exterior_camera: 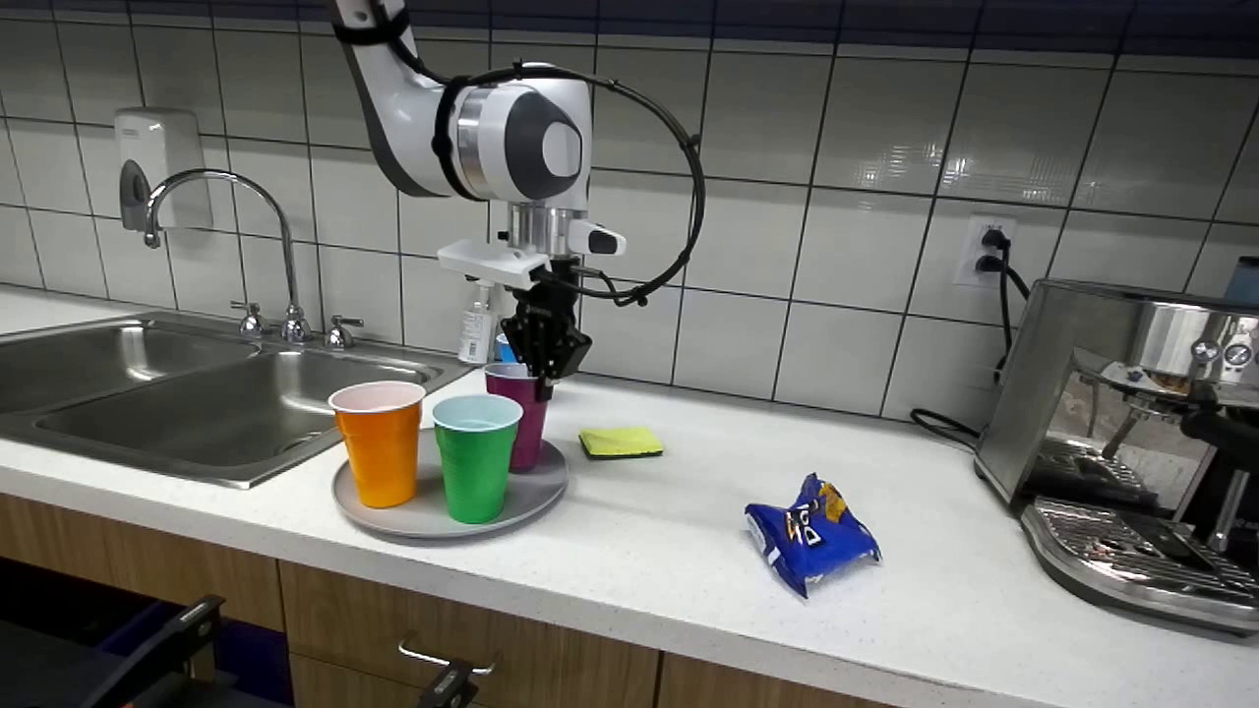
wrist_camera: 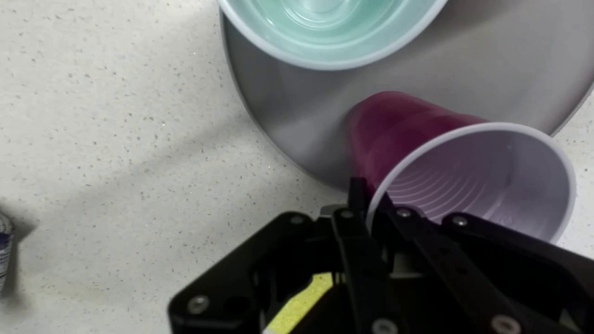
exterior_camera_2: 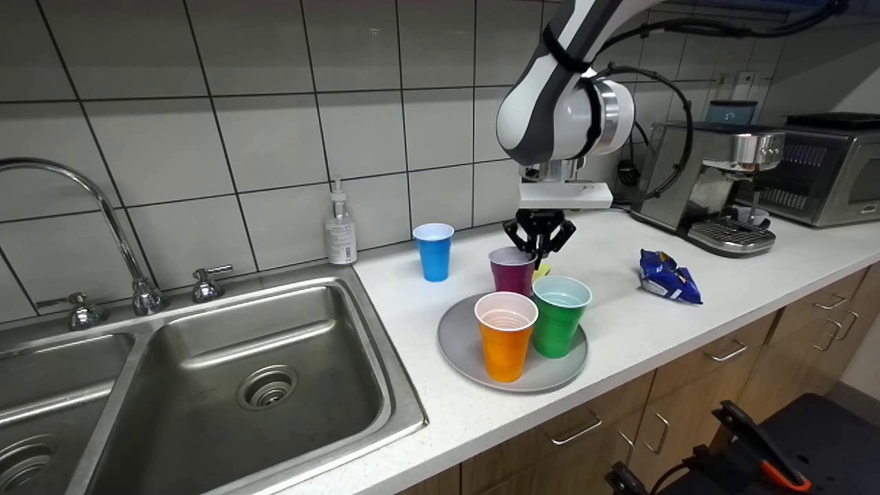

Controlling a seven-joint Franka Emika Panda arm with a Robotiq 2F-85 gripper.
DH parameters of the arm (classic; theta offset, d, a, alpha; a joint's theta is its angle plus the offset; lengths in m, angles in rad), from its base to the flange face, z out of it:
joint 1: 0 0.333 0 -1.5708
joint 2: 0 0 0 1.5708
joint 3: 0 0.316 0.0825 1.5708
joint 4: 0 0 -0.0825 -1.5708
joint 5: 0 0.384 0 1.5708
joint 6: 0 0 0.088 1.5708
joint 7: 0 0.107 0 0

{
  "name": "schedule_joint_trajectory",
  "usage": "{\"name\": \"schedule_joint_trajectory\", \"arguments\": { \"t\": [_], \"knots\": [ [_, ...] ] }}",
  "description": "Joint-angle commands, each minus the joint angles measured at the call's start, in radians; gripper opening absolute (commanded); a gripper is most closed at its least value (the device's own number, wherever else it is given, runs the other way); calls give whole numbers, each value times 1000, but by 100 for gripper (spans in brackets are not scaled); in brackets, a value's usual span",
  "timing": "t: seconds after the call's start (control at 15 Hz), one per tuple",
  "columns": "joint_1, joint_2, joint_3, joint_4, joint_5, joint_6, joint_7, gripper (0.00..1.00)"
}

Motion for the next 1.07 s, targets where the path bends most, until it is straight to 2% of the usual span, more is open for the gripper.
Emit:
{"name": "schedule_joint_trajectory", "arguments": {
  "t": [0.0, 1.0],
  "knots": [
    [-22, 0, 15, 3, -8, 21, -37, 1],
    [-25, 6, 16, -10, -16, 55, -99, 1]
  ]
}}
